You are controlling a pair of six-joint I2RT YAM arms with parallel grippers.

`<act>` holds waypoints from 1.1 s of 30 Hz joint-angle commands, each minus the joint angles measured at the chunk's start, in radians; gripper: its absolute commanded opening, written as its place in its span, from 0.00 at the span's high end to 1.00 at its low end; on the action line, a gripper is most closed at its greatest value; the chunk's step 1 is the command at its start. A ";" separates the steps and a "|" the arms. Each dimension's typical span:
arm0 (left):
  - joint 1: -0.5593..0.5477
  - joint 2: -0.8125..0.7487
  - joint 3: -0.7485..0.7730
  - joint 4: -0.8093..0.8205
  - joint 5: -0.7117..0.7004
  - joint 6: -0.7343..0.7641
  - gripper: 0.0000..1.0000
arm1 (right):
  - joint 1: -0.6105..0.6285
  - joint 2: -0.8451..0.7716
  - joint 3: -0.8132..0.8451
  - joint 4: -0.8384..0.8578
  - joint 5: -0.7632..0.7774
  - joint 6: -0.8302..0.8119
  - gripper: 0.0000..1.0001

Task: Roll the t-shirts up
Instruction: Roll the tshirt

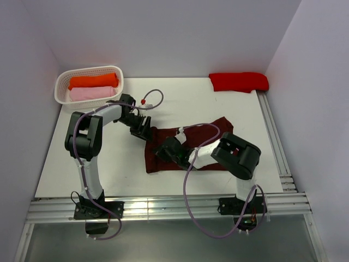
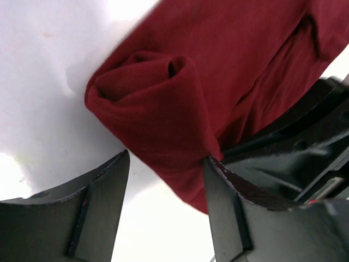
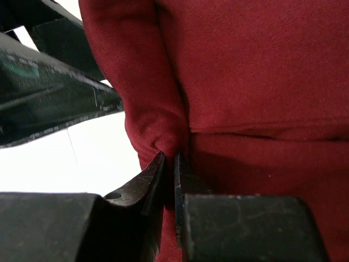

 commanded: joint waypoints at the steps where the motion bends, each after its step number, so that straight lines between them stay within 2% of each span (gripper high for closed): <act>1: 0.005 -0.026 -0.014 0.137 0.029 -0.072 0.40 | -0.009 0.033 -0.008 0.050 -0.031 0.022 0.92; 4: 0.005 -0.007 -0.005 0.135 -0.034 -0.112 0.51 | -0.009 0.036 0.000 0.030 -0.033 0.012 0.91; 5: 0.005 -0.006 0.002 0.126 -0.057 -0.120 0.56 | -0.007 0.035 0.001 0.026 -0.030 0.005 0.87; 6: 0.004 -0.007 0.005 0.122 -0.083 -0.123 0.68 | -0.007 0.024 0.006 -0.005 -0.024 -0.012 0.84; 7: 0.004 -0.009 0.009 0.117 -0.109 -0.137 0.73 | -0.006 0.015 0.023 -0.031 -0.018 -0.023 0.81; 9: 0.002 -0.022 0.016 0.089 -0.144 -0.140 0.85 | -0.001 -0.019 0.047 -0.141 0.021 -0.059 0.67; 11: -0.002 -0.032 0.021 0.066 -0.196 -0.124 0.89 | 0.014 -0.047 0.082 -0.213 0.054 -0.083 0.54; 12: -0.008 -0.038 0.024 0.042 -0.219 -0.120 0.91 | 0.019 -0.074 0.096 -0.297 0.094 -0.099 0.51; 14: -0.019 -0.044 0.033 0.025 -0.258 -0.101 0.92 | 0.040 -0.099 0.141 -0.375 0.134 -0.119 0.48; 18: -0.031 -0.058 0.047 -0.012 -0.302 -0.100 0.91 | 0.094 -0.139 0.253 -0.645 0.300 -0.153 0.47; 21: -0.047 -0.056 0.061 -0.035 -0.330 -0.100 0.91 | 0.135 -0.122 0.360 -0.778 0.387 -0.176 0.51; 25: -0.061 -0.042 0.085 -0.064 -0.345 -0.101 0.91 | 0.172 -0.067 0.484 -0.829 0.421 -0.230 0.58; 33: -0.076 -0.026 0.117 -0.098 -0.377 -0.100 0.90 | 0.195 0.114 0.662 -0.899 0.418 -0.316 0.58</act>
